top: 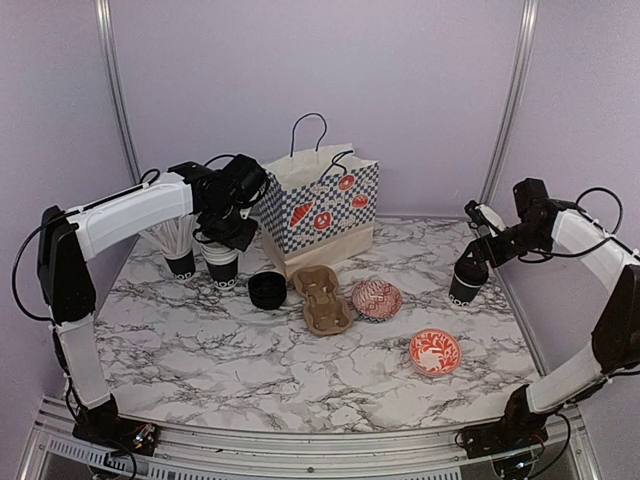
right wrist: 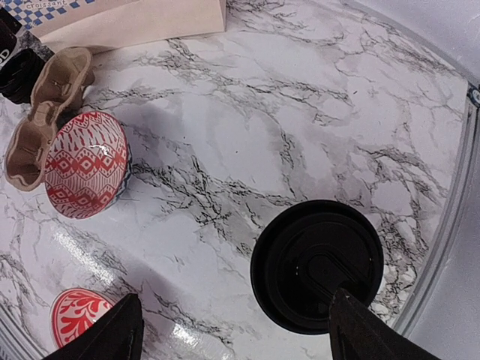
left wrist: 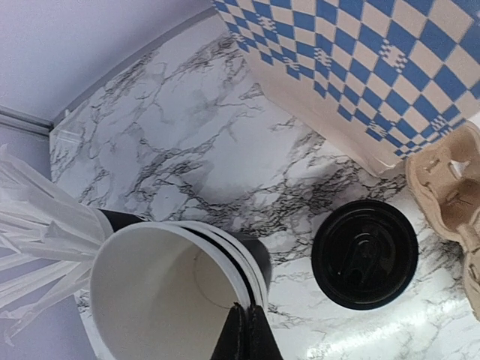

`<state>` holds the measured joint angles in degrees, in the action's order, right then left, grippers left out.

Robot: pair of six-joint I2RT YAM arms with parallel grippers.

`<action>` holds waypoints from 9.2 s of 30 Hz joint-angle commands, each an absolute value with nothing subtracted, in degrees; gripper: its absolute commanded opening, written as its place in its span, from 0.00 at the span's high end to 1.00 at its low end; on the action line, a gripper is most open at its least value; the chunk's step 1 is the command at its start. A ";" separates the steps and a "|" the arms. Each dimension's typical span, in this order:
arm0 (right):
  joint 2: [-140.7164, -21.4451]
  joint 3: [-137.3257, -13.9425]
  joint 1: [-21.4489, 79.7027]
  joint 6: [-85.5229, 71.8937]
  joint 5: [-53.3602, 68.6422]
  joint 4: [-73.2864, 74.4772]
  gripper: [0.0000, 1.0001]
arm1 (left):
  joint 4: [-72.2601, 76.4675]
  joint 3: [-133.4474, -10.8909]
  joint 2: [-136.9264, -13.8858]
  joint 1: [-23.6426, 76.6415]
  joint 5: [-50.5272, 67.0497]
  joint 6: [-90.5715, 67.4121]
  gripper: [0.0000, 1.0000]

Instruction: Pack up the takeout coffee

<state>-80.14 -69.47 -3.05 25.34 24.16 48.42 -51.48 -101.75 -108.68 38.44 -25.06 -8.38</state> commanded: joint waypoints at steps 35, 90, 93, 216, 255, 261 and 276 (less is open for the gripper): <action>-75.32 -68.71 3.40 27.56 28.35 45.44 0.16 | -58.38 -110.57 -94.14 51.56 -33.28 -9.41 1.00; -76.20 -67.50 3.96 28.33 31.95 44.30 0.16 | -51.01 -100.17 -100.61 65.47 -10.59 -7.71 0.70; -76.20 -67.58 4.01 28.23 32.00 44.36 0.16 | -51.04 -100.90 -102.65 59.31 -12.41 -10.90 0.69; -90.70 -87.35 36.84 -20.37 69.04 -3.29 0.01 | 28.89 -72.52 -82.00 50.45 36.66 -40.17 0.97; -91.23 -92.82 36.75 34.99 44.97 53.83 0.30 | -9.15 -59.24 -66.98 50.46 14.36 -24.08 0.58; -94.83 -95.03 41.64 43.83 37.72 66.28 0.31 | -14.12 -55.54 -68.69 50.52 10.64 -27.09 0.58; -101.91 -98.41 52.50 44.27 30.80 73.15 0.32 | -9.28 -48.00 -76.87 53.99 14.37 -29.98 0.61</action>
